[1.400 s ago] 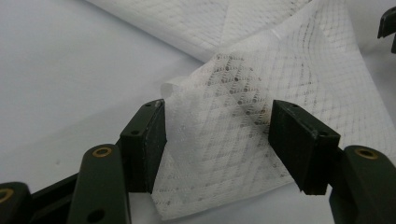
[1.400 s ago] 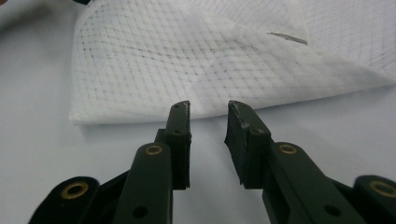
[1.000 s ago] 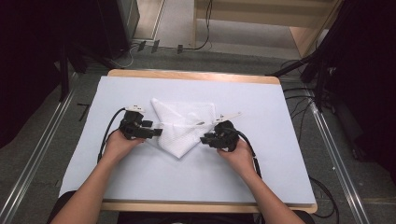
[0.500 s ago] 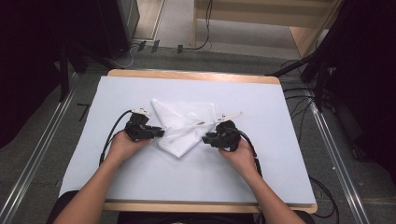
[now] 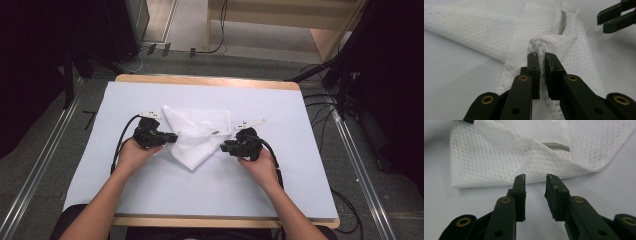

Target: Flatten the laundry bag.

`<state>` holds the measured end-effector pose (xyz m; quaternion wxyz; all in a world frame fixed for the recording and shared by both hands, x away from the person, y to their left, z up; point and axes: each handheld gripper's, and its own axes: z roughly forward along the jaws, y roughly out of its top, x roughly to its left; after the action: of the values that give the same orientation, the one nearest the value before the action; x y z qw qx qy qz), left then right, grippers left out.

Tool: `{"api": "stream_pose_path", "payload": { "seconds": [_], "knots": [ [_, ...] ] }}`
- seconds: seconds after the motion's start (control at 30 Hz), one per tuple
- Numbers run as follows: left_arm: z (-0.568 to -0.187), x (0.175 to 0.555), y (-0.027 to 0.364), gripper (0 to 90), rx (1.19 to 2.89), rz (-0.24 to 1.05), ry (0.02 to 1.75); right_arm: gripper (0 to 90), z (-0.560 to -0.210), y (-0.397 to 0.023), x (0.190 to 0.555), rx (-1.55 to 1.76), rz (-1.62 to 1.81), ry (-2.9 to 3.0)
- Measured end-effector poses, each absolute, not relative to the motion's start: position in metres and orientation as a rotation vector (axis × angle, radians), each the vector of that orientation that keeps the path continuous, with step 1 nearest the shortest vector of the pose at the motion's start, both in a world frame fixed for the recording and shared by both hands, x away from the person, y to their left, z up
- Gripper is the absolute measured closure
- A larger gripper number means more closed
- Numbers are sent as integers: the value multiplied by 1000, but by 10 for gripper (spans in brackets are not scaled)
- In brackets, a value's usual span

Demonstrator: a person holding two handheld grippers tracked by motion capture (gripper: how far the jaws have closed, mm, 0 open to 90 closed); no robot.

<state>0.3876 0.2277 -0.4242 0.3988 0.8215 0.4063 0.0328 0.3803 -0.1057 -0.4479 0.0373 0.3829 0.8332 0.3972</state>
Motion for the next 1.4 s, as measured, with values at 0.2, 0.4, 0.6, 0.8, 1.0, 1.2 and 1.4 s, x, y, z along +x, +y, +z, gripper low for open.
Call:
{"api": "stream_pose_path", "payload": {
  "seconds": [0.2, 0.4, 0.6, 0.8, 1.0, 1.2, 1.4],
  "knots": [
    [-404, 377, 218, 841, 2054, 83, 977, 711, -445, -119, 383, 1211, 1234, 2518],
    [-393, 371, 200, 840, 2040, 61, 944, 707, -444, -129, 385, 1256, 1227, 2500],
    [-389, 366, 178, 839, 2069, 63, 894, 701, -445, -138, 384, 1285, 1212, 2488],
    [-387, 361, 156, 839, 2089, 40, 835, 698, -445, -150, 382, 1325, 1195, 2456],
    [-391, 358, 133, 838, 2110, 13, 781, 698, -446, -162, 378, 1367, 1182, 2429],
    [-406, 356, 112, 835, 2126, -42, 755, 699, -447, -171, 373, 1391, 1172, 2408],
    [-429, 360, 99, 827, 2152, -110, 770, 699, -447, -175, 371, 1407, 1164, 2398]
  ]
}}
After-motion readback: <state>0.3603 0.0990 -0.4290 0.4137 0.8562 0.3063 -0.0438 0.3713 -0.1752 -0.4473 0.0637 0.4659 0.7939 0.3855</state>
